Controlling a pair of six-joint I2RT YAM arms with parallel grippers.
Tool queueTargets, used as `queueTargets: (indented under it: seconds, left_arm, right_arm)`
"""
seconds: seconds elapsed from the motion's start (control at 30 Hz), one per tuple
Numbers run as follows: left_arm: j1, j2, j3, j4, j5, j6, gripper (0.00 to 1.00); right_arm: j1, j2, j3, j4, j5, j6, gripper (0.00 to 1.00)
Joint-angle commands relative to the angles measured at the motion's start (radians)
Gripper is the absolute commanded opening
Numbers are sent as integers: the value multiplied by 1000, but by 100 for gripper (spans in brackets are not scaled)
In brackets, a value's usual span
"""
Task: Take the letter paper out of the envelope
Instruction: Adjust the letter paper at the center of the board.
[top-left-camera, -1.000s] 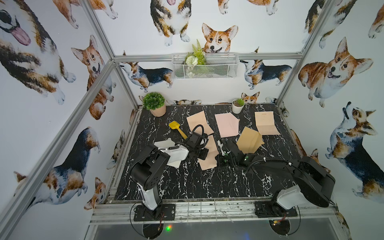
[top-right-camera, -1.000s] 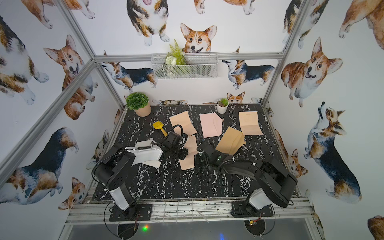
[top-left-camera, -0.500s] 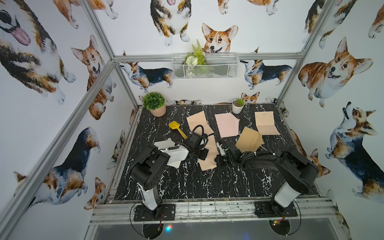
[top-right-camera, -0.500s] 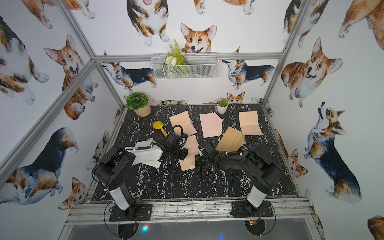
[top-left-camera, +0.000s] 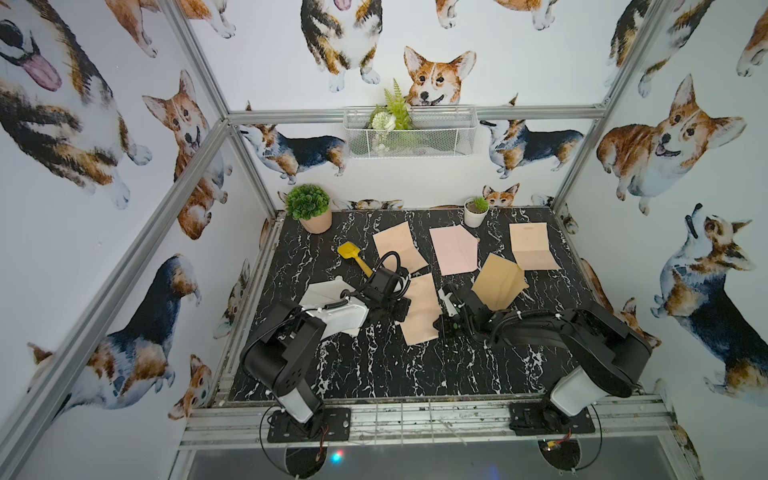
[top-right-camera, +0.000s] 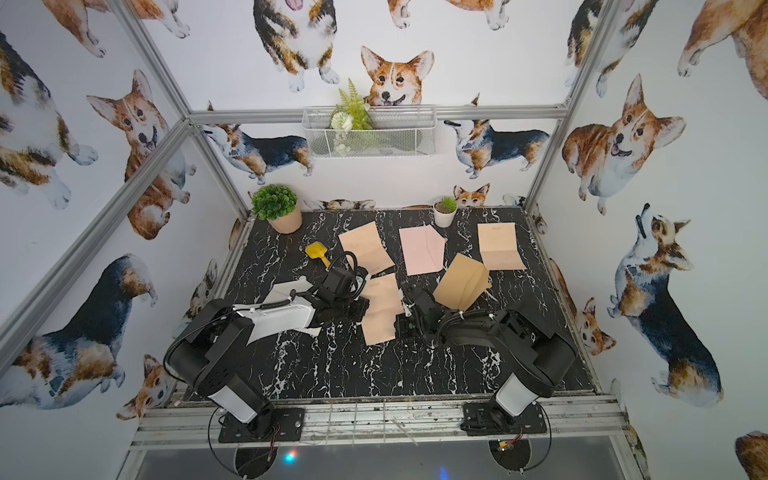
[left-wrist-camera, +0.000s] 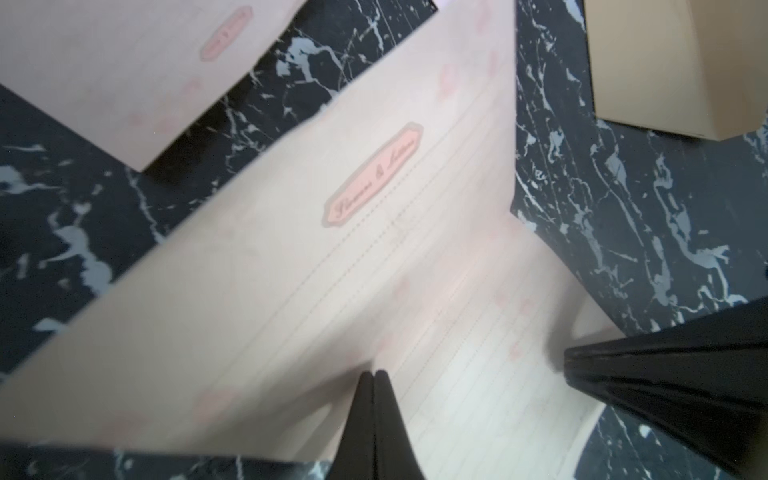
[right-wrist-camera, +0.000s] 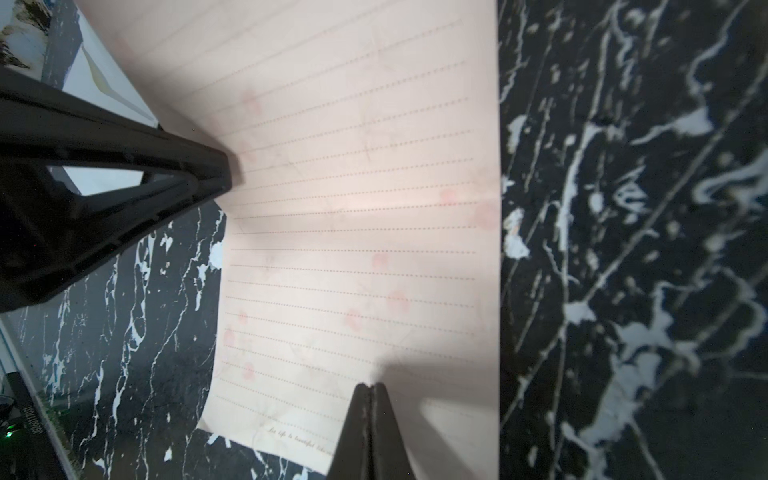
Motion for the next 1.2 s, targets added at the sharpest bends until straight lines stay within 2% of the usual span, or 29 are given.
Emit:
queueTargets:
  seconds: [0.0,0.2,0.5,0.8,1.17]
  left_arm:
    - [7,-21,-8,16,-45,19,0]
    - [7,50,19,18,-10,14,0]
    - [7,138,78,-7,13,11,0]
    - [7,145,85,-10,6,12,0]
    - [7,137,85,-26,-27,16,0]
  right_arm:
    - [16,-39,-12,-36,18,21,0]
    - [81,-124,-72,-40,92,45,0]
    - [87,-120,-86,-20,96,58,0]
    - [87,-55,-48,-27,69,50,0]
    - [87,-45,-40,-34,49,48,0]
